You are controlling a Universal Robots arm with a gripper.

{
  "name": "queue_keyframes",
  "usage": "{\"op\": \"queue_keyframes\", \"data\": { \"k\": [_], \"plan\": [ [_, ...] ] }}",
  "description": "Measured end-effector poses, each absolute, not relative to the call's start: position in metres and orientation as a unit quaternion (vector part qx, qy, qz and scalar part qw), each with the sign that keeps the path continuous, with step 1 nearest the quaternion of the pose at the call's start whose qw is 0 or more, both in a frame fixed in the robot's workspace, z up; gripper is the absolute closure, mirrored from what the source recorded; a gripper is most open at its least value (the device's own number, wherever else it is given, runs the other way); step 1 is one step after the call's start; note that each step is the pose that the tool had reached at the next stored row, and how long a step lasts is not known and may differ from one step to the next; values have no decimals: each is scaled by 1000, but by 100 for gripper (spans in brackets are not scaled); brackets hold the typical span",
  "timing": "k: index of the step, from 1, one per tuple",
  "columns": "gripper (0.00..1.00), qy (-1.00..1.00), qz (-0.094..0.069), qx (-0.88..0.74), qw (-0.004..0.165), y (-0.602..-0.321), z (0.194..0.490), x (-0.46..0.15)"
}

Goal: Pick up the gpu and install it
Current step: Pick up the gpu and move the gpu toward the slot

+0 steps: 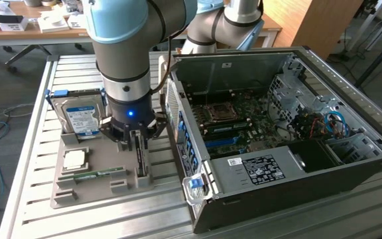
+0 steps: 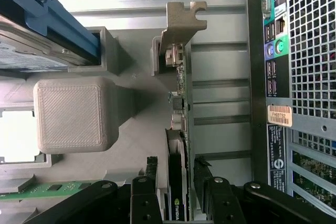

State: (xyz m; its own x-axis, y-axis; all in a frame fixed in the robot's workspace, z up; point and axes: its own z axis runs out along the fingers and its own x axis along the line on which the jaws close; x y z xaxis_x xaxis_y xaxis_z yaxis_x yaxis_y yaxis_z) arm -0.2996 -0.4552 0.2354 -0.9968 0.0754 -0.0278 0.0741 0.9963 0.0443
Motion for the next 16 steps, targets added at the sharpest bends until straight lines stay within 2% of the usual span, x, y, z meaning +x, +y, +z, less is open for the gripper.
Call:
{"op": "queue_keyframes", "data": {
  "k": [16],
  "plan": [
    [58,999,22,37,15,-455,231,-300]
  ]
}}
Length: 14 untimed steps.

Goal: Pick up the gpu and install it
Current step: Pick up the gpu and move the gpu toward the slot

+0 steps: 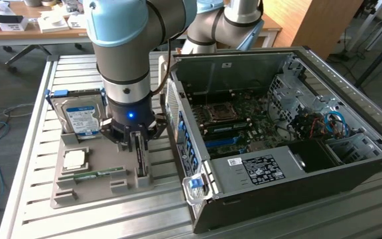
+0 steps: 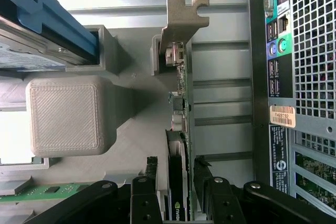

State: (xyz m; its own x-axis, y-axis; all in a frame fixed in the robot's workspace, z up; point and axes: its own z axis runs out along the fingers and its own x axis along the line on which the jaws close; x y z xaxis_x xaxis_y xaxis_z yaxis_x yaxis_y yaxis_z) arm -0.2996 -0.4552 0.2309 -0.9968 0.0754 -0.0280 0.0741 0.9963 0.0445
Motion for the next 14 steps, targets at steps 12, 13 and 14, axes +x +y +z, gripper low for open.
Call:
{"op": "queue_keyframes", "data": {
  "k": [12,13,14],
  "plan": [
    [67,999,22,37,15,-455,231,-300],
    [67,999,22,37,15,-455,231,-300],
    [67,999,22,37,15,-455,231,-300]
  ]
}}
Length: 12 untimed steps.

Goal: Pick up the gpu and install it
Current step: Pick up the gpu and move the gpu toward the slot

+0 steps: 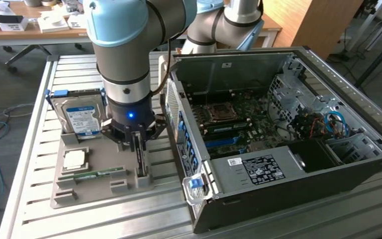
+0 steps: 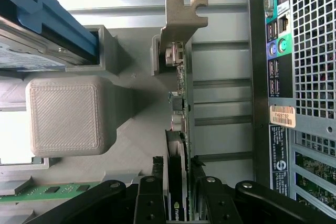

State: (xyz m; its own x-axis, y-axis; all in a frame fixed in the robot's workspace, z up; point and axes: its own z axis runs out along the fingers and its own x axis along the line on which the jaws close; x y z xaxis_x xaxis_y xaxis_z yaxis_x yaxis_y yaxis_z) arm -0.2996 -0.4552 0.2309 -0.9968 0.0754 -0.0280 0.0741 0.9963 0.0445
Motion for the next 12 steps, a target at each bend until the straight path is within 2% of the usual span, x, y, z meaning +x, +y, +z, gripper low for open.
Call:
{"op": "queue_keyframes", "data": {
  "k": [12],
  "plan": [
    [67,999,22,37,15,-456,231,-299]
  ]
}}
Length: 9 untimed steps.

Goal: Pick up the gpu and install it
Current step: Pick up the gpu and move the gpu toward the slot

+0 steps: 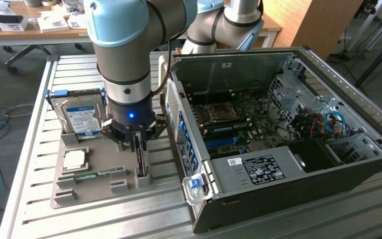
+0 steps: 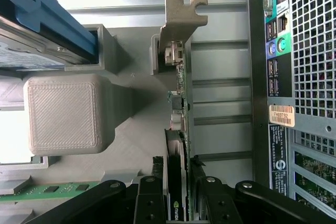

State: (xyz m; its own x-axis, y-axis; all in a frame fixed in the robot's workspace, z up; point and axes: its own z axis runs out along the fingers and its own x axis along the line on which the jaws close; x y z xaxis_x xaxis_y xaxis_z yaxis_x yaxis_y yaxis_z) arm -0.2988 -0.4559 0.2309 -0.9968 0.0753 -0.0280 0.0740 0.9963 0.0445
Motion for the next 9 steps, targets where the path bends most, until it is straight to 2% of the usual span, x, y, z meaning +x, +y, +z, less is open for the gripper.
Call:
{"op": "queue_keyframes", "data": {
  "k": [9],
  "plan": [
    [67,999,22,37,15,-456,231,-299]
  ]
}}
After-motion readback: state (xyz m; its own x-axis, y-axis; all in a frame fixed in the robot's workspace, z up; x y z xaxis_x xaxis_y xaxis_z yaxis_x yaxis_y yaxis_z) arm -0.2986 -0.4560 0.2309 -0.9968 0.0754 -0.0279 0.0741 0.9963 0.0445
